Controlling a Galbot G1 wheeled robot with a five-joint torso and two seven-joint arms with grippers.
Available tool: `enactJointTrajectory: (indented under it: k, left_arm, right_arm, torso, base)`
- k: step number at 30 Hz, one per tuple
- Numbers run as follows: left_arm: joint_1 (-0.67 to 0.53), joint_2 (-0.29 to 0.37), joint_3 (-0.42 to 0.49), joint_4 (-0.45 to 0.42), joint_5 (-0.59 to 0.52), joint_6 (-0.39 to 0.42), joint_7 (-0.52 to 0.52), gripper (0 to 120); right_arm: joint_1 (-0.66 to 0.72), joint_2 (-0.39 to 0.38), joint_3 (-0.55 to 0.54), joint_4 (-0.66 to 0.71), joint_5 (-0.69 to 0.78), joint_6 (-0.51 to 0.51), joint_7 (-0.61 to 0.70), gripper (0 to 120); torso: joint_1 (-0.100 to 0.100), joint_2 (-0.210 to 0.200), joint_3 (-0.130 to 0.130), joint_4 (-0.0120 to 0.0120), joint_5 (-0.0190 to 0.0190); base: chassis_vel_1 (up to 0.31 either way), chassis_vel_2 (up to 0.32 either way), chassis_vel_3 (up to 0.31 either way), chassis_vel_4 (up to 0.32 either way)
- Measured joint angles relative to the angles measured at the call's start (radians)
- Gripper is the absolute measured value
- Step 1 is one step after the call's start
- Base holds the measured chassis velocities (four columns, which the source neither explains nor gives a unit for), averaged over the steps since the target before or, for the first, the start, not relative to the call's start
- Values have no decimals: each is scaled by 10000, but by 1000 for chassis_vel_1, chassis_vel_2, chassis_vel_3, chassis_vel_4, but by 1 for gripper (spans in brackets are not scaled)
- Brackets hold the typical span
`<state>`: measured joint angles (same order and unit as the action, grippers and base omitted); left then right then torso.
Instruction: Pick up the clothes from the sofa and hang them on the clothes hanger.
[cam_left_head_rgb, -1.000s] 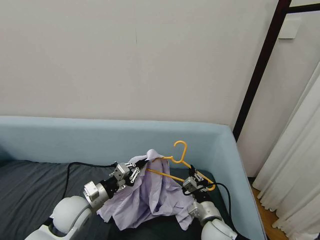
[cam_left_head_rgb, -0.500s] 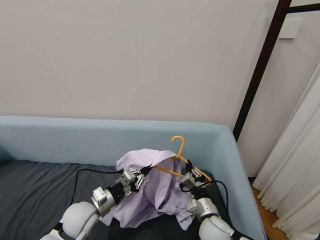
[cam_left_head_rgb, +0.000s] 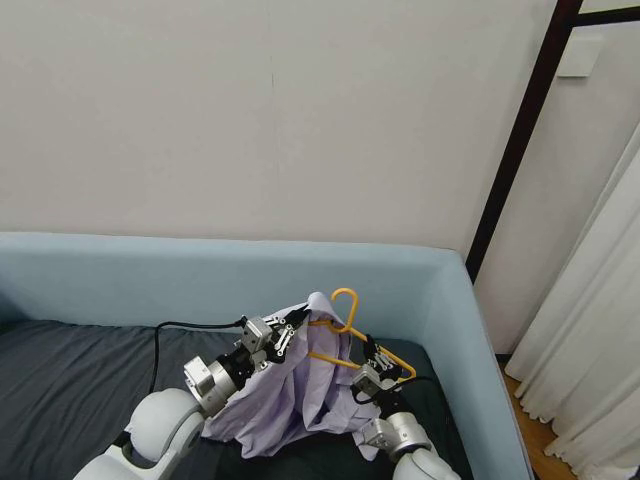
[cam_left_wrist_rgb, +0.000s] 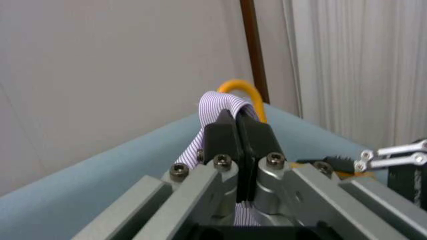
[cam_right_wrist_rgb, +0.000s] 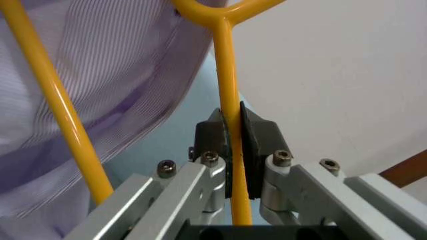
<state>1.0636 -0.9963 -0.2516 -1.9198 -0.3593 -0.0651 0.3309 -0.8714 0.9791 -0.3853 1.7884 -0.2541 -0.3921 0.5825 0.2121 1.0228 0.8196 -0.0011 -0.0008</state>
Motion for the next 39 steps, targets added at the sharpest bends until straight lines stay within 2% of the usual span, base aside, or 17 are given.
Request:
enactJointTrajectory:
  k: [8,19,31,36,37,39]
  left_arm:
    - [-114,-229,77,543,468,187,-246,0]
    - [-406,-672,622,443,246,-72,-351,0]
    - [-240,-655,717,576,504,-192,-277,0]
    - [-168,-679,852,599,308,-506,-367,0]
    - [-132,-670,869,585,255,-563,-378,0]
    - [0,-606,868,505,175,-792,-377,11]
  right_arm:
    - [63,-16,311,275,-162,512,-60,4]
    - [90,182,119,148,-231,883,-51,4]
    - [335,372,199,195,279,968,-98,4]
    - [294,355,272,375,617,1193,-100,4]
    - [282,355,298,375,622,1274,-100,4]
    - [258,356,389,375,624,1493,-100,4]
  torso:
    - [0,-1,0,-1,-1]
    - [0,0,0,-2,0]
    - [0,0,0,0,0]
    - [0,0,0,-2,0]
    - [0,0,0,-2,0]
    - [0,0,0,-3,0]
  base:
    - [0,0,0,0]
    - [0,0,0,0]
    - [0,0,0,0]
    - [0,0,0,0]
    - [0,0,0,0]
    - [0,0,0,0]
